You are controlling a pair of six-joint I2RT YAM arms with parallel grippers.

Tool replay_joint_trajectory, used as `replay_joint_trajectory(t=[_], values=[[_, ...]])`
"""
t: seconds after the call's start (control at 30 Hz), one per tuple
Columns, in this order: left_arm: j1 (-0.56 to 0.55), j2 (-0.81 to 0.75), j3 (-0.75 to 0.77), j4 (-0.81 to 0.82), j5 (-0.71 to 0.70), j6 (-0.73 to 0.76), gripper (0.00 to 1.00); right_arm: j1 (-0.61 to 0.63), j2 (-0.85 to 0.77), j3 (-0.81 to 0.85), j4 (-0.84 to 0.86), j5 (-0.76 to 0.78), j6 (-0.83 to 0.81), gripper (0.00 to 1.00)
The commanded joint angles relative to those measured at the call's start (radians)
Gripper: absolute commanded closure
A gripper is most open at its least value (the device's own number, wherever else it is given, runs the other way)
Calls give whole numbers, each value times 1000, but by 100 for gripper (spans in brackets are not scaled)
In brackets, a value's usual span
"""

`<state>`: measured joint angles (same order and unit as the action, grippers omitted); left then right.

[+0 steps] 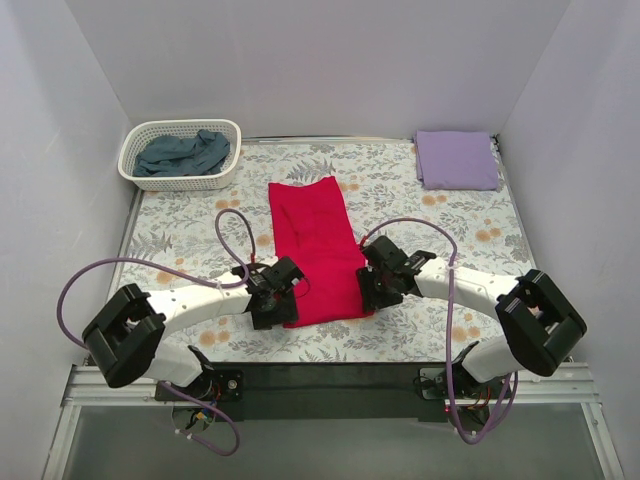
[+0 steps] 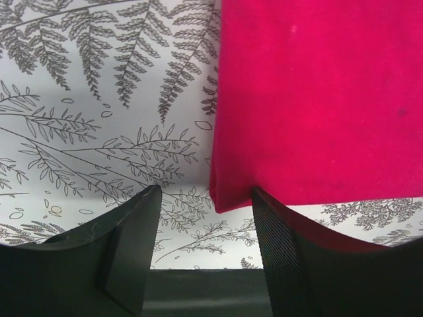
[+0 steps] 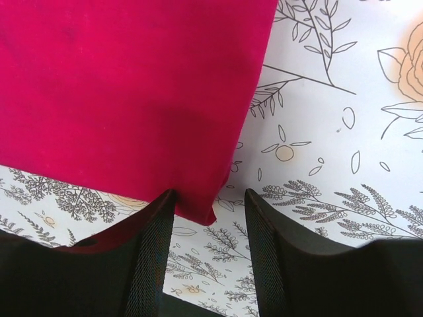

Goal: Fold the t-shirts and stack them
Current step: Fold the tshirt

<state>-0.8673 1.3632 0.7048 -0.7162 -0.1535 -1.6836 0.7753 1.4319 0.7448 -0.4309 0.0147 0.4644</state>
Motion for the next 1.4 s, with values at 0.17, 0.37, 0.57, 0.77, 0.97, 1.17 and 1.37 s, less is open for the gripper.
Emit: replay_joint_trajectory(t=[0.17,0.37,0.57,0.77,0.97,1.17,1.37], values=[[-48,83,50,-20,-49,-11,47,41,67,-5,-15,42,40,58],[-61,114,39,-42,-44,-19,48,68,104,-1,-43,54,45,63],[-78,143,29,-39,-37,-34,50,88,127,10,-57,68,45,67],[-78,198,28,-8,-29,-15,55,104,150,8,-55,60,48,71],[-78,247,30,17,3,4,65,110,145,-1,-55,80,49,75],[-78,241,22,17,9,2,94,110,140,-12,-57,83,49,85],[-78,192,16,-35,29,10,100,111,116,-1,-103,58,17,99]])
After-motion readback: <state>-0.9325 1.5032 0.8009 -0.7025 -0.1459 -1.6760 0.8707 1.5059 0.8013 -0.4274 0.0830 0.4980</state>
